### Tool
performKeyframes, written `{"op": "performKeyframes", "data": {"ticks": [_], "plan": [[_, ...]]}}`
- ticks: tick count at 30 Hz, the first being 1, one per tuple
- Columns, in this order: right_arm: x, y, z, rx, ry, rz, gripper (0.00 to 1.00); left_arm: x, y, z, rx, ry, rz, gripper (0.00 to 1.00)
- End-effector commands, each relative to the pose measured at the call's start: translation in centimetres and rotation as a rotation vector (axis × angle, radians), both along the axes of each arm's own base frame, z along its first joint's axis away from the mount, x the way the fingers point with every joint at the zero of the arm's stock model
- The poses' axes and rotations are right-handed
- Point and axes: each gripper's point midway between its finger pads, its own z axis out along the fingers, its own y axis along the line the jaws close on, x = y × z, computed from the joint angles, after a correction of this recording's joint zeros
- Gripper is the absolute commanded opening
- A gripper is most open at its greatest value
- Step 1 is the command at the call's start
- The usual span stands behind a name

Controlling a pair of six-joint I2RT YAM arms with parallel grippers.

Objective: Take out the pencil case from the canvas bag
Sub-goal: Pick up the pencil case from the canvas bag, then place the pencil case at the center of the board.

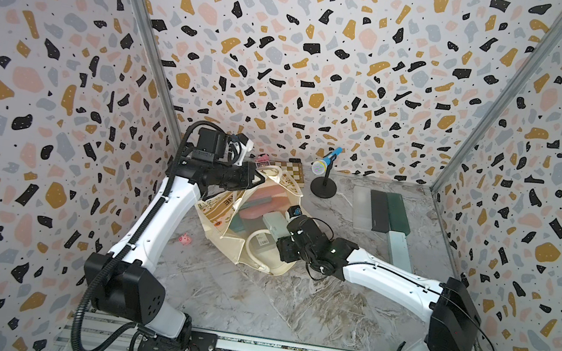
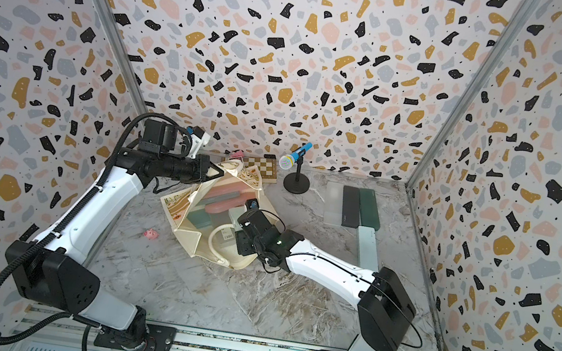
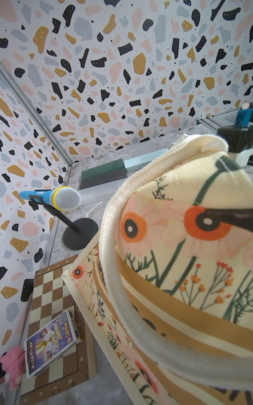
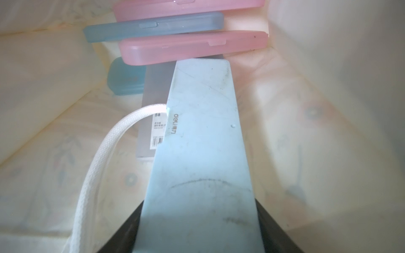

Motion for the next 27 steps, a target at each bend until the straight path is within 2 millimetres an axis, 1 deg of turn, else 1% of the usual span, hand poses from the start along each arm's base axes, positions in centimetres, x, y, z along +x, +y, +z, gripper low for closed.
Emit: {"op": "performKeyframes", "data": {"ticks": [1,5,9,12,14,19,24,27], "plan": [[-1.2,-0.4,1.6,0.059,-0.020,0.066,0.60,0.3,0.6,1.1,-0.009,-0.037,0.029,0.00],[-2.4,-1.7,1.7,0.103,-0.020,0.105,0.59,0.5,0.9,1.0,-0.001,-0.037,0.038,0.00],[-3.4,-2.8,2.5,0.116,-0.051,0.149,0.59,0.6,1.4,0.8,0.026,-0.036,0.059,0.00],[-4.3,-4.0,3.8,0.142,-0.090,0.169,0.59,0.8,1.8,0.6,0.043,-0.033,0.080,0.00],[-4.9,-4.8,5.0,0.174,-0.124,0.182,0.59,0.9,2.1,0.4,0.051,-0.026,0.092,0.00],[-6.0,-6.7,6.6,0.212,-0.191,0.192,0.59,1.2,2.9,0.3,0.080,-0.022,0.129,0.00],[-6.5,-9.7,8.2,0.245,-0.268,0.127,0.58,1.6,4.4,0.4,0.131,-0.020,0.199,0.00],[-6.7,-11.4,9.3,0.270,-0.312,0.081,0.58,1.8,5.2,1.0,0.146,-0.031,0.239,0.00]]}}
